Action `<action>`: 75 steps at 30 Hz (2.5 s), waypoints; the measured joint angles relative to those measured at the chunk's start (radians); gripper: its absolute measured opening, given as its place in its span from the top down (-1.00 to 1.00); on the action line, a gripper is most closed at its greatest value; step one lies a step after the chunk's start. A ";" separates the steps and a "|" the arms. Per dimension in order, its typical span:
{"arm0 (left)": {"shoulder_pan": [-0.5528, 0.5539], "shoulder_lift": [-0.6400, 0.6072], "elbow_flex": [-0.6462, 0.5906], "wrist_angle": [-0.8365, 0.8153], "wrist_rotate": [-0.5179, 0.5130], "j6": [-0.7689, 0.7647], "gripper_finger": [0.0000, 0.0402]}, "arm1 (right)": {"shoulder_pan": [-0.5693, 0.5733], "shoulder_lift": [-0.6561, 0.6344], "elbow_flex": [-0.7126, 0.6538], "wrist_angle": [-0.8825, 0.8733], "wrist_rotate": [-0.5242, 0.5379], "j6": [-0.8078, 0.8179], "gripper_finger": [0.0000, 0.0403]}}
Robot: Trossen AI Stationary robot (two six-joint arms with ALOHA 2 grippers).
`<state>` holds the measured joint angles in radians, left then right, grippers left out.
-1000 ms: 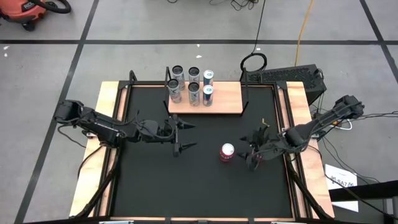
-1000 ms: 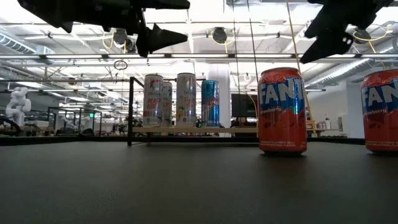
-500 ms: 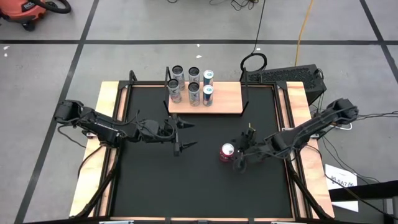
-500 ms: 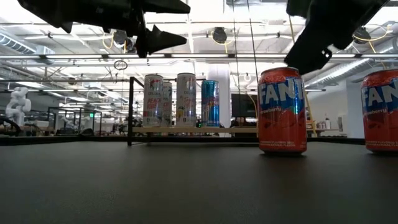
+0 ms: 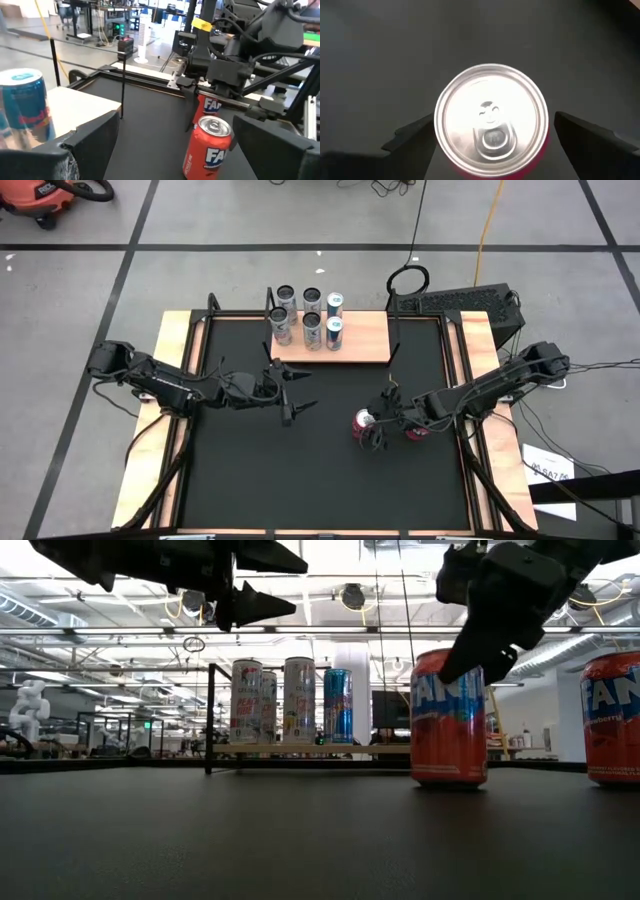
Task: Place canned beverage on shelf
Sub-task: Put the left red soda can on the shelf
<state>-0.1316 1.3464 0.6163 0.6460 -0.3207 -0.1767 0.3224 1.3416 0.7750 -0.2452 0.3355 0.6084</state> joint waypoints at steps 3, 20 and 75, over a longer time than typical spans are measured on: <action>0.013 0.000 0.000 0.000 0.000 0.009 -0.94 | -0.009 0.006 0.000 0.013 -0.002 0.004 -0.87; 0.095 0.000 0.000 0.005 0.031 0.021 -0.94 | -0.067 -0.044 -0.002 -0.017 -0.090 -0.079 -0.35; 0.295 -0.273 0.051 -0.341 0.147 0.185 -0.94 | -1.078 0.269 0.547 -0.202 -0.552 -0.706 -0.36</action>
<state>0.1636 1.0731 0.6670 0.3053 -0.1740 0.0079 -0.7558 1.6110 1.3220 -0.4469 -0.2164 -0.0974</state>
